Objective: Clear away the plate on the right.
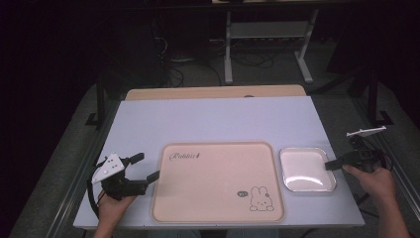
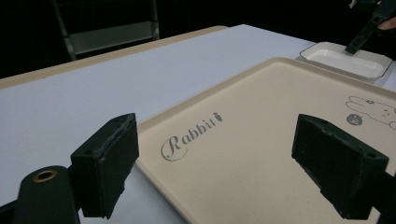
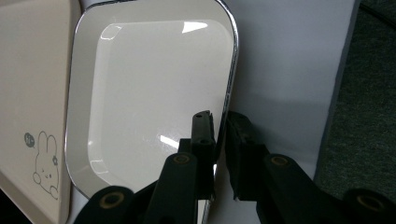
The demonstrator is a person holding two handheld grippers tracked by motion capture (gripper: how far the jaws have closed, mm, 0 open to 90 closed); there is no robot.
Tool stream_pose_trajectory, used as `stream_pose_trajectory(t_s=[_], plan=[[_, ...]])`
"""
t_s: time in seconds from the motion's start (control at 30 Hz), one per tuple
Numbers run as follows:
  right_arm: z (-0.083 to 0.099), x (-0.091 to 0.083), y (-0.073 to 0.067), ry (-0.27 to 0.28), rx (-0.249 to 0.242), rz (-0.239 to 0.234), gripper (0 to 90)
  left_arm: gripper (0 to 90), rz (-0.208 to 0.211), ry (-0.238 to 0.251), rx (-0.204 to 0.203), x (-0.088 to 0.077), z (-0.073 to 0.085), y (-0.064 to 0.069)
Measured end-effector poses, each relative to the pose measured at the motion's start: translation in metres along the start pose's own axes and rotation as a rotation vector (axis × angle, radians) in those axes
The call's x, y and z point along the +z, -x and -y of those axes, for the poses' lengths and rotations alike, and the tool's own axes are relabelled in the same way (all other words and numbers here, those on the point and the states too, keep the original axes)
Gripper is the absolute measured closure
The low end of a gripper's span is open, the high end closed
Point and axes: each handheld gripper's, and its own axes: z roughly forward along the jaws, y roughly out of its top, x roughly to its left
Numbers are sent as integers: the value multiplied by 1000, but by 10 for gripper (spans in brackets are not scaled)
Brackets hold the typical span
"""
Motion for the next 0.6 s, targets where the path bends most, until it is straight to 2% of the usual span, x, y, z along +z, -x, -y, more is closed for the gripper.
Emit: stream_pose_trajectory(t_s=[0.23, 0.37, 0.43, 0.6], plan=[[0, 3, -1, -4, 8, 19, 829, 143, -2, 2, 0, -1, 0, 0], [-1, 3, -1, -7, 31, 22, 845, 143, -2, 2, -1, -1, 0, 0], [0, 4, 0, 9, 47, 24, 875, 143, -3, 2, -2, -1, 0, 0], [3, 4, 0, 32, 61, 20, 883, 143, -4, 6, -5, -2, 0, -1]])
